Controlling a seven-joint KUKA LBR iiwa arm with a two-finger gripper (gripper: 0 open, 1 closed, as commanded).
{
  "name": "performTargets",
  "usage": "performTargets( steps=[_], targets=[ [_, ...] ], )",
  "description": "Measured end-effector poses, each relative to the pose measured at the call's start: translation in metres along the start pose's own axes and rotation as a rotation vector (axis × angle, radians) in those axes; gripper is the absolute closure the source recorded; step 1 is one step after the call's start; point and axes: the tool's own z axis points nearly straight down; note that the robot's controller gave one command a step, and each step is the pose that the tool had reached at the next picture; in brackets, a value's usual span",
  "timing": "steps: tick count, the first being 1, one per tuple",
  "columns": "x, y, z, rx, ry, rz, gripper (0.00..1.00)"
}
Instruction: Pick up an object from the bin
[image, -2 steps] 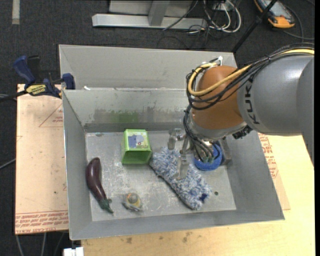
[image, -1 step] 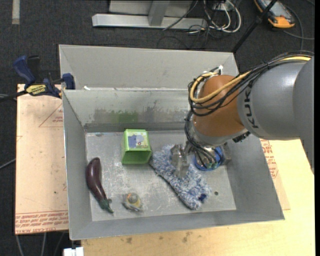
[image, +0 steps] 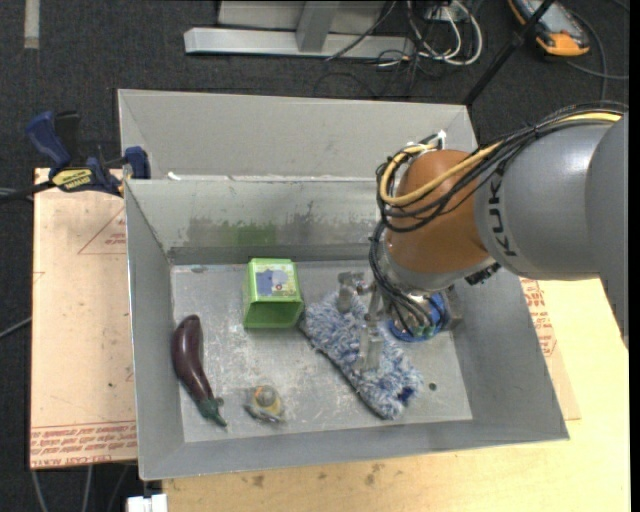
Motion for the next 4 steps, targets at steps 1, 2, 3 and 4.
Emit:
performTargets(
  steps=[1,2,3,4],
  targets=[
    [0.000,0.000,0.000,0.000,0.000,0.000,0.00],
    [-0.005,-0.005,0.029,-0.001,0.001,0.273,1.00],
    [-0.005,-0.005,0.029,-0.001,0.001,0.273,1.00],
    [-0.012,-0.022,-0.092,0.001,-0.002,0.254,1.00]
  ],
)
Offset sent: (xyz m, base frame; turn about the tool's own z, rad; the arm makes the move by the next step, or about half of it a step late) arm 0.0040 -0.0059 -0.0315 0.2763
